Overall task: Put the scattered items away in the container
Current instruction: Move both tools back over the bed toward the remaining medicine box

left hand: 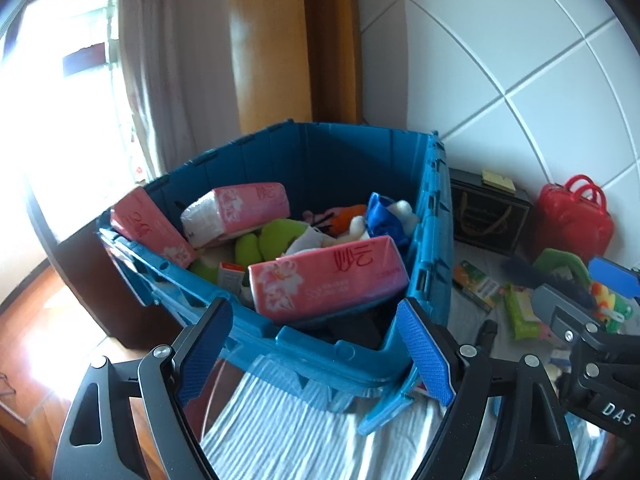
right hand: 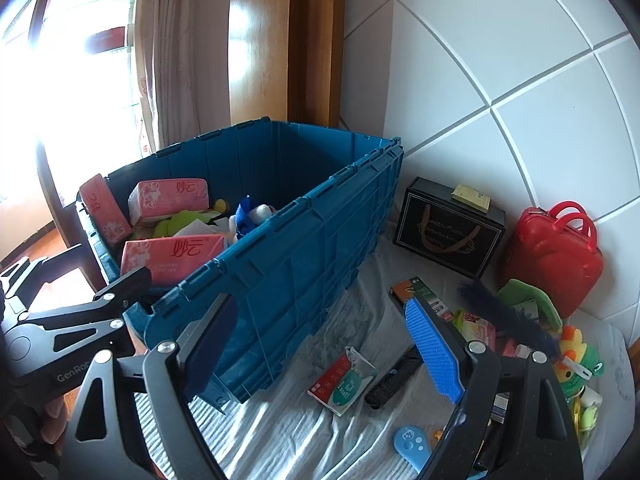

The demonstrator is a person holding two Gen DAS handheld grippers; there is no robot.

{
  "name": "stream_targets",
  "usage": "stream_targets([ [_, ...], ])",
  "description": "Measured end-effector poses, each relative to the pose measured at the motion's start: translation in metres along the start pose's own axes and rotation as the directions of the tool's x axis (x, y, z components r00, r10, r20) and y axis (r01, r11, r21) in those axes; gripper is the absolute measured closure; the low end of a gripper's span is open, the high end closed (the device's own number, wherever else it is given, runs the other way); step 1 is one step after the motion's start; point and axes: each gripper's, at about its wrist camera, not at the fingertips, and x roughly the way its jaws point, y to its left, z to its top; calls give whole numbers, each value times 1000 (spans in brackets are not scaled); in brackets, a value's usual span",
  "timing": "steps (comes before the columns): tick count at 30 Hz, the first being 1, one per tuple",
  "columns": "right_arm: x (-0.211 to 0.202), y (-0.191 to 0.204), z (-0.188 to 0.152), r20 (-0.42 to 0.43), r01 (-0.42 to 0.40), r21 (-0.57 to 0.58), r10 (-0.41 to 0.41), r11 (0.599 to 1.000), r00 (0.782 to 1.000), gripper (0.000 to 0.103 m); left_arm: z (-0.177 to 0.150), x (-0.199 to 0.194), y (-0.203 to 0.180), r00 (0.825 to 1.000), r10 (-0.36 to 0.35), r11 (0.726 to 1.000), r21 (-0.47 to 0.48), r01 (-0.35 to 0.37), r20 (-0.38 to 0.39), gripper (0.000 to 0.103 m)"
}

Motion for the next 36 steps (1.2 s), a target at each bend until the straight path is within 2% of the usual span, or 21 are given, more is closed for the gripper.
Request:
stream_targets([
  [2, -4, -13, -8, -4, -7, 5, 7, 1000, 1000, 16, -4, -10, -10, 999, 37, 999, 1, -37, 23, 16],
  [5, -11, -31, -22, -10, -20, 16, 20, 1000, 1000, 16, -10, -26, -21, 999, 48, 999, -13, -47, 26, 16],
  [9, -26, -51, -40, -9, -40, 24, 40, 999, 999, 16, -25, -49, -49, 998, 47, 999, 17, -48, 31, 16],
  [16, -54, -86, -76, -21, -47, 34, 48, 998, 999, 17, -60, -68, -105, 1000, -6, 998, 59, 7, -10, 16],
  [23, -67, -137, -120, -84, 13, 99, -5, 995, 996, 16, -91, -58, -164, 992, -79, 988, 128, 92, -101, 16],
  [29, -65, -182, -165, -172, 99, 191, -66, 977, 983, 16, -119, -39, -216, 971, -148, 960, 209, 187, -188, 16],
  [36, -60, -230, -223, -295, 222, 275, -137, 936, 946, 16, -159, -14, -278, 923, -221, 902, 294, 316, -314, 16],
])
